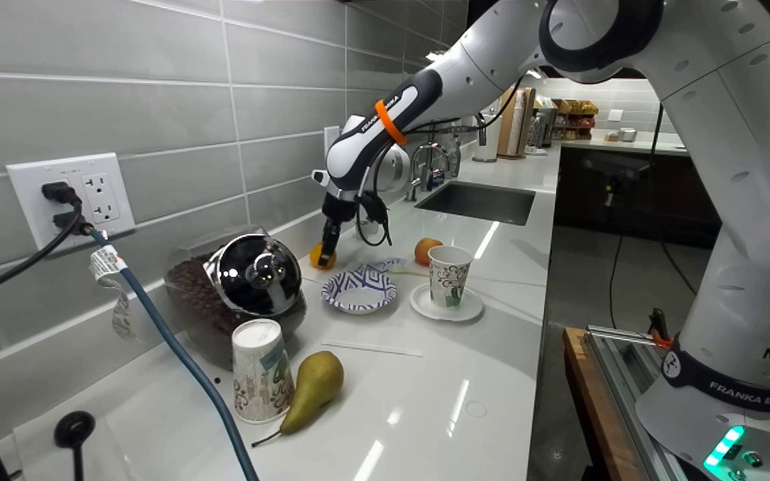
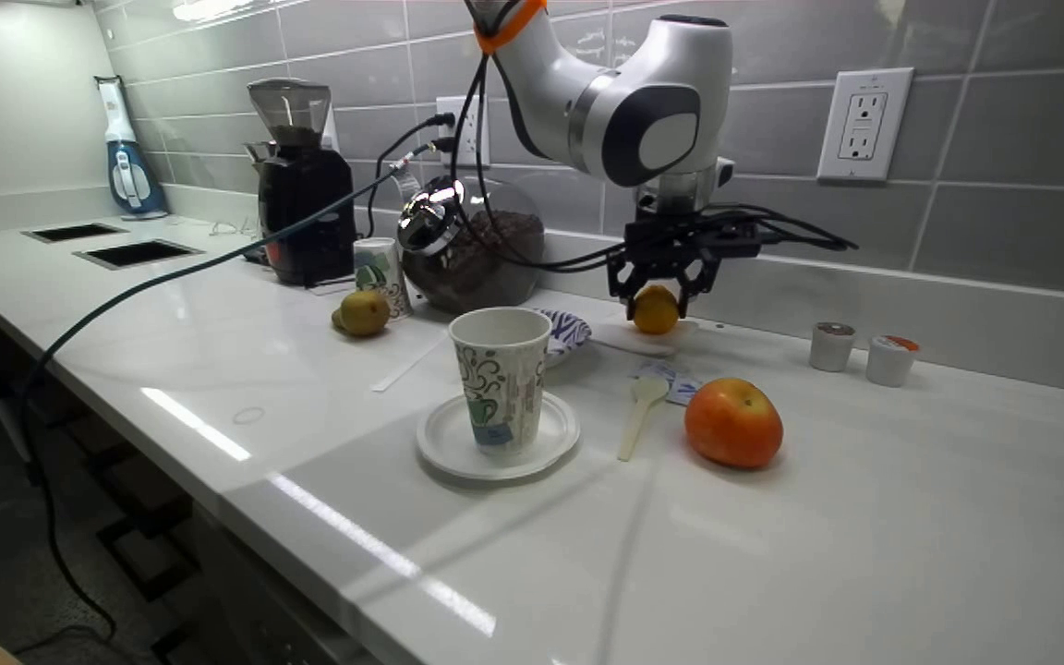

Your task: Move the orange to the right

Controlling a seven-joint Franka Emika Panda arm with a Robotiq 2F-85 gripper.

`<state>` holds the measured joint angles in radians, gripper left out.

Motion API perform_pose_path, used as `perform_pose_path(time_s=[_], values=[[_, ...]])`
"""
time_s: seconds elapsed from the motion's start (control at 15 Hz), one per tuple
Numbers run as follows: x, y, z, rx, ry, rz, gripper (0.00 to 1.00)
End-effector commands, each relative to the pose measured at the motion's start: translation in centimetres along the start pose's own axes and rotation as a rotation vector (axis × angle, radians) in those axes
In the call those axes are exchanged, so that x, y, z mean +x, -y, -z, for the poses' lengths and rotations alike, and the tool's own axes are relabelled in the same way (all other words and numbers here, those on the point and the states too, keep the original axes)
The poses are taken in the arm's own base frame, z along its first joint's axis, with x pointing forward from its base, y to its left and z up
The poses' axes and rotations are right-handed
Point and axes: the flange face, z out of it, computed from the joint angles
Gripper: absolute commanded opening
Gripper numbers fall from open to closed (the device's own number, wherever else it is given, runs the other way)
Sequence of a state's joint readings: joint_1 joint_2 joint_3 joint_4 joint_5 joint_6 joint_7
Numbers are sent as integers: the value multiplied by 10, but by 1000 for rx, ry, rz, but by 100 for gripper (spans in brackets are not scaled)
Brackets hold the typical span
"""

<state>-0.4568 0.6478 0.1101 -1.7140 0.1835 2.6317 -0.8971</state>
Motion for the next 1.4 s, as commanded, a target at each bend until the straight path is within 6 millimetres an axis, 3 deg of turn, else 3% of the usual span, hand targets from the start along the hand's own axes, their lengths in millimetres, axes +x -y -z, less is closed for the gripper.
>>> perform_pose_path(time_s=[0.0, 0.4, 0.93, 1.27, 1.33], values=[[4, -5, -1, 6, -27, 3, 68], [7, -1, 6, 4, -39, 4, 62], [15, 10, 26, -5, -101, -51, 64], [3, 14, 50, 14, -115, -209, 70], [-3, 16, 56, 19, -111, -254, 62]])
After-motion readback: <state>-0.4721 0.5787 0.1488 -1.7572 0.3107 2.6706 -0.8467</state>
